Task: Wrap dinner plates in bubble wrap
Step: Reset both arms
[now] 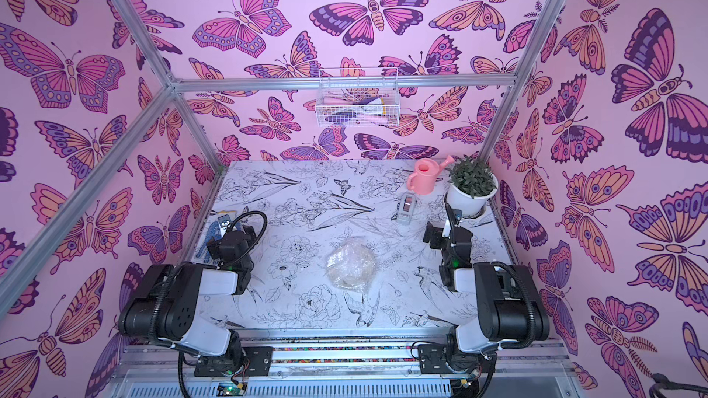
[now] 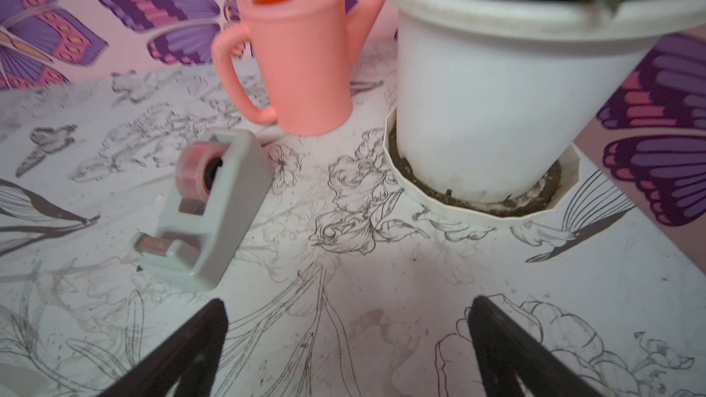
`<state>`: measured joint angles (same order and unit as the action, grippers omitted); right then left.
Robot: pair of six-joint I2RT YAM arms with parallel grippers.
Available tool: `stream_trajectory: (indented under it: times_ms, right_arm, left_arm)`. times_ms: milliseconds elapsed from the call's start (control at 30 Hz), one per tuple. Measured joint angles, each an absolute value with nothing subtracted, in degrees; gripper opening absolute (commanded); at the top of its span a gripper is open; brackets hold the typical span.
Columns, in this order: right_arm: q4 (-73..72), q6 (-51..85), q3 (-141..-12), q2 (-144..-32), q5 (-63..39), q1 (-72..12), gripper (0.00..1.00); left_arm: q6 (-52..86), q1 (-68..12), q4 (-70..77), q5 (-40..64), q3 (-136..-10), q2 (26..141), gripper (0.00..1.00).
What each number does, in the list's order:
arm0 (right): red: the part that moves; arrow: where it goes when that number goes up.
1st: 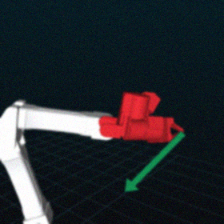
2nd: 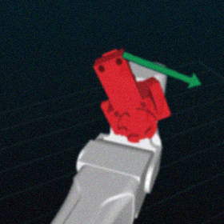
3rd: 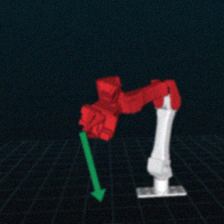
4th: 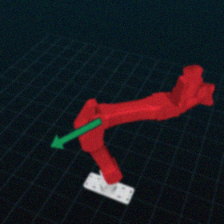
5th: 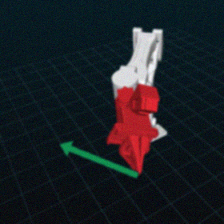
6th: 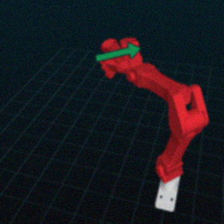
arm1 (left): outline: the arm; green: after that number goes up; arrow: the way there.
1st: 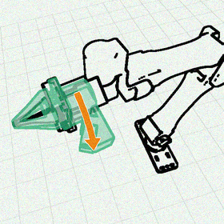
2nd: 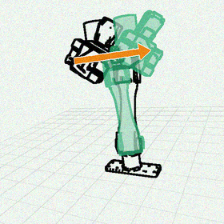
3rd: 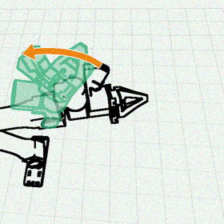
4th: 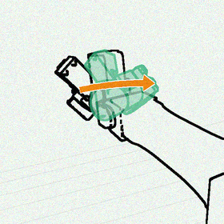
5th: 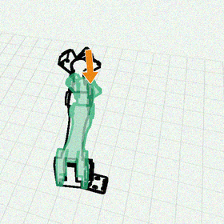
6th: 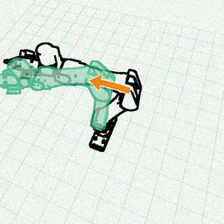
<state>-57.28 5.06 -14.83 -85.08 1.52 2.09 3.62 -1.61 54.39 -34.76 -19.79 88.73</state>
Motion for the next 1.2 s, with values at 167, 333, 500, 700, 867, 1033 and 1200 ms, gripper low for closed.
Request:
stream_trajectory:
  times_ms: [167, 333, 500, 700, 867, 1033, 1200]
  right_arm:
    - [-54.5, 5.8, -15.4, -87.4, 4.6, 2.0, 0.99]
    - [-51.2, 4.6, -23.1, -86.9, 2.7, 1.4, 0.99]
    - [-48.8, 4.4, -23.0, -86.8, 2.0, 1.3, 0.99]
    - [-47.8, 4.3, -23.0, -86.8, 1.8, 1.3, 0.99]
    - [-46.7, 4.2, -23.0, -86.8, 1.8, 1.3, 0.99]
    - [-46.0, 4.2, -23.0, -86.7, 1.8, 1.3, 0.99]
    - [-46.6, 4.3, -22.7, -86.6, 1.4, 1.3, 0.99]
  left_arm:
    - [3.6, -1.6, 54.4, -34.8, -19.8, 88.7, 0.98]
    - [1.6, -1.2, 54.3, -20.6, -19.7, 88.7, 0.99]
    - [-1.1, -1.5, 54.4, -9.9, -19.7, 88.8, 0.99]
    - [-2.1, -1.5, 54.4, -5.9, -19.7, 88.8, 0.99]
    - [-2.0, -0.1, 53.0, -2.7, -20.3, 88.7, 0.99]
    - [-1.9, 0.7, 52.2, -0.8, -20.9, 88.7, 0.99]
    - [-2.3, 0.4, 52.5, 0.4, -20.7, 88.7, 0.99]
